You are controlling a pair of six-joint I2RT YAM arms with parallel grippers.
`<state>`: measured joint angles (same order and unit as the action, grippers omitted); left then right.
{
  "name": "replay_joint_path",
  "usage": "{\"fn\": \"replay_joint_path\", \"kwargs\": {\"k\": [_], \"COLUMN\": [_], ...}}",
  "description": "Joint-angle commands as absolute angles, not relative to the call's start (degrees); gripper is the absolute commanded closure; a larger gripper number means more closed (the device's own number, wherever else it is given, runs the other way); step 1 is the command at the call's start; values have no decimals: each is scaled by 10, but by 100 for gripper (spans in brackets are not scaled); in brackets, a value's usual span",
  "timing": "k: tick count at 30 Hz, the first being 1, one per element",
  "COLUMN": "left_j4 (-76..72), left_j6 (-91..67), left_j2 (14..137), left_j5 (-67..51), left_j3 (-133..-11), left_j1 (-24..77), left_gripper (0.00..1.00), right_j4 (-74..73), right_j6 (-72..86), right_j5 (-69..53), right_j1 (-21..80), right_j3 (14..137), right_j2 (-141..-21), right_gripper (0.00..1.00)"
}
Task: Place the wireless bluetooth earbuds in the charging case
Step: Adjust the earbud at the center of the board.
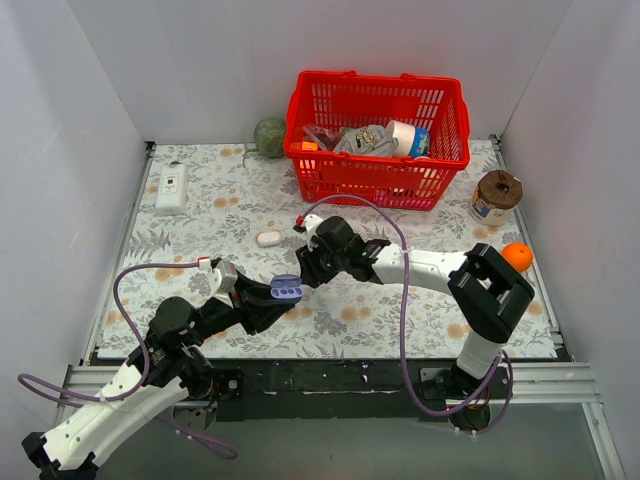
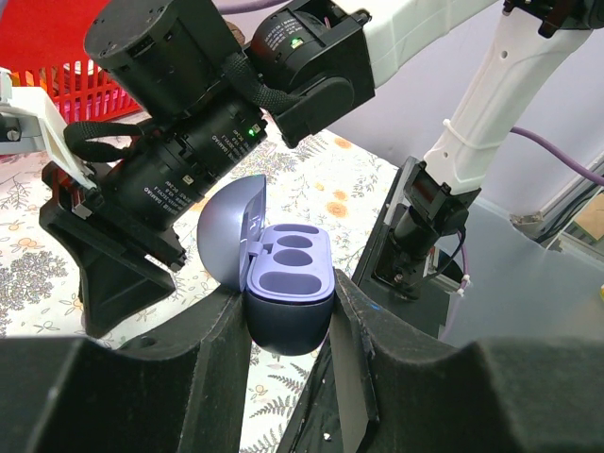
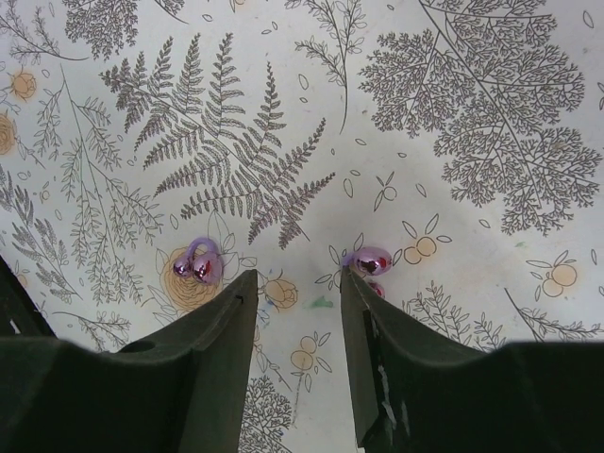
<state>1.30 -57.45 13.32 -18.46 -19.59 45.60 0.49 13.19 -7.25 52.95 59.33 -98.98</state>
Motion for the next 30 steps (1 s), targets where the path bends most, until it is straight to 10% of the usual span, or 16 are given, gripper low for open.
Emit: {"fn": "replay_joint_path", "kwargs": {"k": [1, 30], "left_j4": [4, 5], "left_j6": [-574, -575], "left_j2": [133, 135], "left_j5": [-187, -185], "left_j3": [-211, -209], "left_j1": [458, 458], "left_gripper": [100, 100], "right_j4": [1, -25], "right_j6": [105, 90], "right_j5": [-60, -62], "right_j1": [529, 511], "right_j3": [595, 616], "right_j2": [-980, -1041], "right_gripper": [52, 52]}}
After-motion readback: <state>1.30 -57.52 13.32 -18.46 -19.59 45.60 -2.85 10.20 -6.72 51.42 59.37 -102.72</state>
